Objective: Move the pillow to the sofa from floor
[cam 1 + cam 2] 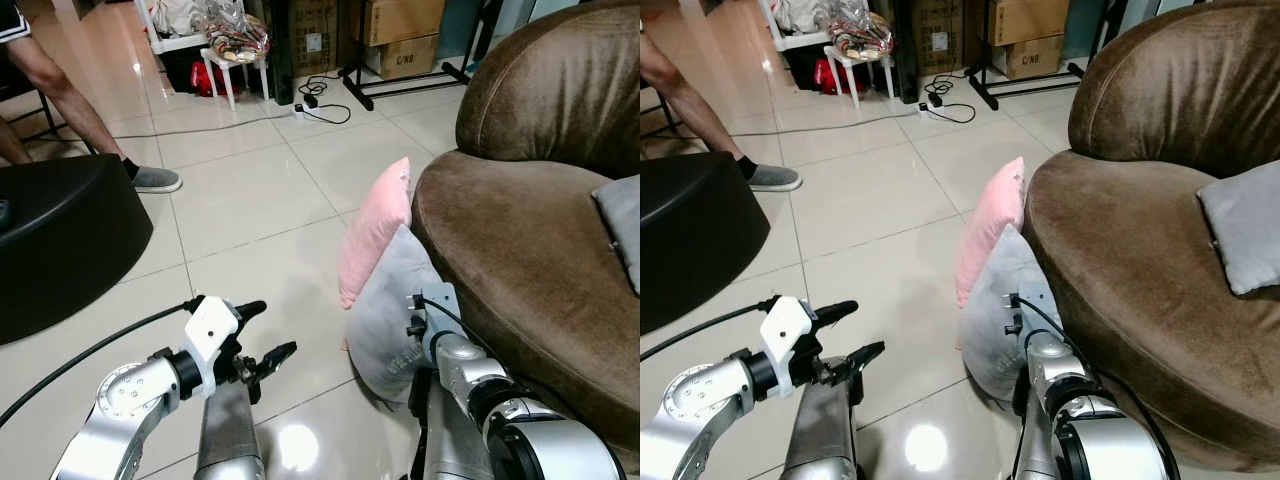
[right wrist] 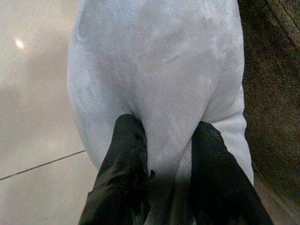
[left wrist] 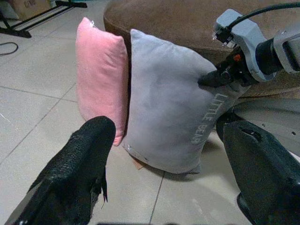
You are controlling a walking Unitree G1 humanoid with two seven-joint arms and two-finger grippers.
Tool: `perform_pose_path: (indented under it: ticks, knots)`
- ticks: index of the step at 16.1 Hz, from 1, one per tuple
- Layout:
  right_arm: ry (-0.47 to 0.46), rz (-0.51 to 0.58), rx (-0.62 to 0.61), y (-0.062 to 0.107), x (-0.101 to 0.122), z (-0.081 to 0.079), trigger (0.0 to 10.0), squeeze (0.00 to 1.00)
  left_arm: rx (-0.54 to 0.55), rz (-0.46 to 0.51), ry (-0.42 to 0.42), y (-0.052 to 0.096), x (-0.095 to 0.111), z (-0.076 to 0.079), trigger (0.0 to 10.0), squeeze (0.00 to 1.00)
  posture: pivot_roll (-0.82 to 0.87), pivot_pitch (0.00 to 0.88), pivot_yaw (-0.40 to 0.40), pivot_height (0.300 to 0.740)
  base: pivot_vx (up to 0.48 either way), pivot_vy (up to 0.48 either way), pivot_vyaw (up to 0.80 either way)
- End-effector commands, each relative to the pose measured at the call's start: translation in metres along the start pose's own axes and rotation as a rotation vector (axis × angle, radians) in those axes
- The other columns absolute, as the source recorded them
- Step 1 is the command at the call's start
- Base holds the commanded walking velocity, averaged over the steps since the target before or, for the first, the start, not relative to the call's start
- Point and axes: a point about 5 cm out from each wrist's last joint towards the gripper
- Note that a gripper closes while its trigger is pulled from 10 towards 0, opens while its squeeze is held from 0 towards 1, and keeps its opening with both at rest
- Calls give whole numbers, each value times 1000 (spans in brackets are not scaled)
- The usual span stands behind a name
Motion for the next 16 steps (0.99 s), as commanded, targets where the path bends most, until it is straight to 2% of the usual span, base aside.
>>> perform_pose_path:
  ticks: [1,4,6,8,9,12,14,15,16]
  knots:
    - [-14,5,32,1,-4,-6,0,0,22,-3,10,2,-2,-2,10000,0,121,0,-18,476,0,0,0]
    - [-35,48,76,1,2,-12,0,0,52,7,13,3,-2,-4,10000,0,131,0,-25,476,0,0,0]
    - [-116,111,178,2,15,-20,0,0,89,27,12,1,-2,-7,10000,0,127,0,-30,476,0,0,0]
    - [-248,244,340,5,40,-26,0,0,125,37,5,0,-2,-6,10000,0,117,0,-30,476,0,0,0]
    - [-342,341,352,11,55,-17,0,0,177,71,-12,2,2,-8,10000,0,97,0,-27,476,0,0,0]
    - [-467,486,307,36,70,7,0,0,257,150,-6,11,11,-9,10000,0,72,0,-24,476,0,0,0]
    - [-605,701,247,88,90,43,0,0,332,203,-52,19,27,-8,10000,0,68,0,-38,476,0,0,0]
    - [-630,789,208,110,100,56,1176,0,364,233,-74,19,37,-8,10000,0,68,0,-38,476,0,0,0]
    - [-612,849,181,124,108,62,10000,0,386,262,-77,19,43,-8,10000,0,64,0,-38,476,0,0,0]
Point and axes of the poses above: a point about 5 cm out from each wrist's last joint towards the gripper, its own y axis pointing back from the gripper into the wrist, its own x axis along the axis of the wrist's last joint, z = x × y, and after that the axes turned 12 degrees about y, right-handed
